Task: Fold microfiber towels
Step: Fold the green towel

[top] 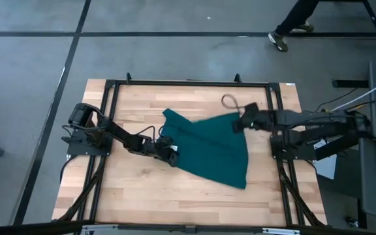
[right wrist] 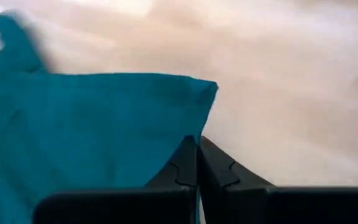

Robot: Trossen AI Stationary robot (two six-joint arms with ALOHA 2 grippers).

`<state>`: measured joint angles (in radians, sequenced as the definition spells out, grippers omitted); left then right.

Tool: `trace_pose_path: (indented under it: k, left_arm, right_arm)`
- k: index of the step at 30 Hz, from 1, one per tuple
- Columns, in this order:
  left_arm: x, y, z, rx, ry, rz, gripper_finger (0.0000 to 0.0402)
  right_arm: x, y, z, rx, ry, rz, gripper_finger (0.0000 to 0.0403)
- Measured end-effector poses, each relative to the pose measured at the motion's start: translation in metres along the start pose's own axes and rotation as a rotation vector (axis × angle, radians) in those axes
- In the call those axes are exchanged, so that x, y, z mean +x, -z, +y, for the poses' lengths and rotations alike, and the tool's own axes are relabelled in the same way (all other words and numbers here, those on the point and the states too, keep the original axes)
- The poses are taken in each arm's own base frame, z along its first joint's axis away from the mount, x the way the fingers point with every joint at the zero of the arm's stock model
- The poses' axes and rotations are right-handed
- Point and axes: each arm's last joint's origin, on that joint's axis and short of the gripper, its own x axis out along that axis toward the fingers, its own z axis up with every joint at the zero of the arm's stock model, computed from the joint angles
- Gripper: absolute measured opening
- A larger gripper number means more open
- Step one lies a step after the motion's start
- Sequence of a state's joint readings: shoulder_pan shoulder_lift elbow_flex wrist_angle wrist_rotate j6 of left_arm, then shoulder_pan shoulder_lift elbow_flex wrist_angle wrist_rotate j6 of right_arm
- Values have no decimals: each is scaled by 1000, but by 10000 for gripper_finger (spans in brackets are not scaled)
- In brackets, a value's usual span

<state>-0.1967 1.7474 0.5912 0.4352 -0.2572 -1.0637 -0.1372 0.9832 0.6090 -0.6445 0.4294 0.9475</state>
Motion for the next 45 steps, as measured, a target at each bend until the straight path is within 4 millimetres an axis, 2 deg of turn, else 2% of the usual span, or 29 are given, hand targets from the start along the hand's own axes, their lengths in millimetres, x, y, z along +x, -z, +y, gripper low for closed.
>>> trace_pose_path:
  k: [6,12,20,24,28,32,37,39,42,45]
  left_arm:
    - [0,-1,-1,-31,13,-16,2]
    - [0,-6,-8,-64,63,-82,2]
    - [-1,-9,-9,-69,62,-122,2]
    - [-3,-8,-10,-51,56,-141,2]
    - [-14,-12,-14,14,34,-146,2]
    - [-34,-19,-14,206,-27,-113,2]
    - [-67,-27,-19,694,50,13,3]
    - [-79,-32,-14,821,45,63,4]
    - [-89,-48,2,876,-9,126,10]
    - [-93,-69,19,818,95,213,29]
  right_arm:
    - [0,-26,-30,26,56,5,1]
    - [-5,-49,-28,-23,35,-22,17]
    - [-19,-76,-22,-23,-40,-109,100]
    - [-26,-84,-19,-11,-116,-96,145]
    - [-27,-70,-10,-37,-285,109,155]
    - [-29,-40,-1,-154,-275,304,127]
    - [-38,-19,22,-328,-401,334,89]
    - [-42,-9,27,-392,-409,358,81]
    - [-45,-2,32,-426,-365,303,78]
    - [-47,-1,35,-399,-343,238,85]
